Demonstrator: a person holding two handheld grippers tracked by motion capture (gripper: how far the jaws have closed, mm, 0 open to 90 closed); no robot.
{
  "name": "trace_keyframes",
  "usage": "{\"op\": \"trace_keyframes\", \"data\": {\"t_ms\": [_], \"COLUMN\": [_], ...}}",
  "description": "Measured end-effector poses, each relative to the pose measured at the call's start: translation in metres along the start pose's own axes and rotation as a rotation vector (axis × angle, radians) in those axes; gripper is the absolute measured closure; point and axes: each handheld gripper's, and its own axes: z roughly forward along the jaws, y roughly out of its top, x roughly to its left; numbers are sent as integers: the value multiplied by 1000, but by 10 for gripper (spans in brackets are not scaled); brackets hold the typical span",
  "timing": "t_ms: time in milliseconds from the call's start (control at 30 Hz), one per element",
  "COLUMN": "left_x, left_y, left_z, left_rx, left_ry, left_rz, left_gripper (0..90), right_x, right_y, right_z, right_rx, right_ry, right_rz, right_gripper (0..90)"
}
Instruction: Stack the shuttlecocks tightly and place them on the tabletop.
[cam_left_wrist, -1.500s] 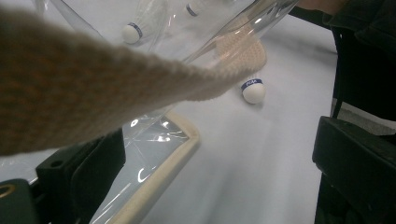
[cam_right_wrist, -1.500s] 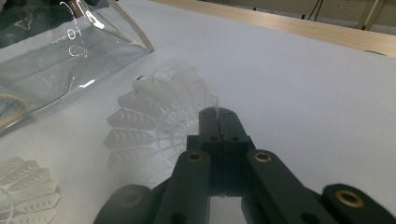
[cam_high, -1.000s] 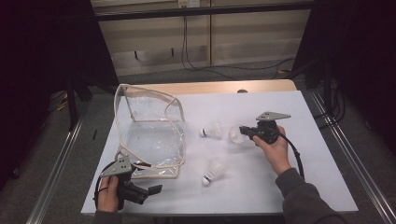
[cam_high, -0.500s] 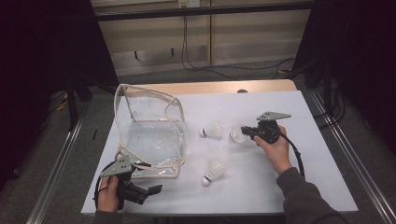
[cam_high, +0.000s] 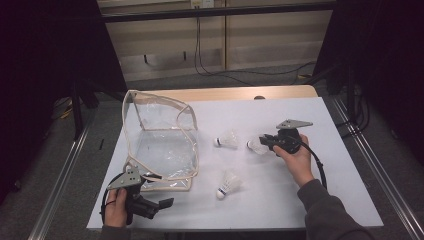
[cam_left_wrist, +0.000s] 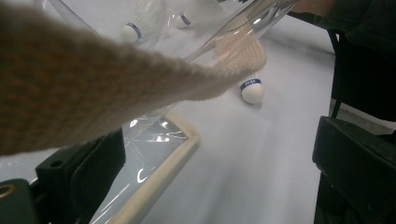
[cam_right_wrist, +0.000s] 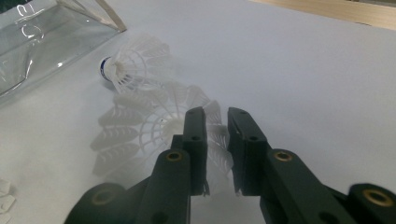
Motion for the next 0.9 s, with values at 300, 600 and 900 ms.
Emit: {"op": "trace_keyframes", "data": {"t_ms": [300,600,900], "left_x": [0,0,0], "left_y": [0,0,0], "left_z": [0,0,0], "left_rx": [0,4,4], "left_ry": [-1,1,3], "left_rz": [4,2,4], "left_gripper": [26,26,26], "right_x": [-4,-11,-16], "right_y": [0,-4,-10], "right_z": [-4,-9,-14], "right_rx": [-1,-11,-6], "right_ry": [-50,-96,-116], "right_rz": [-17,-3,12], "right_gripper": [684,615,553]}}
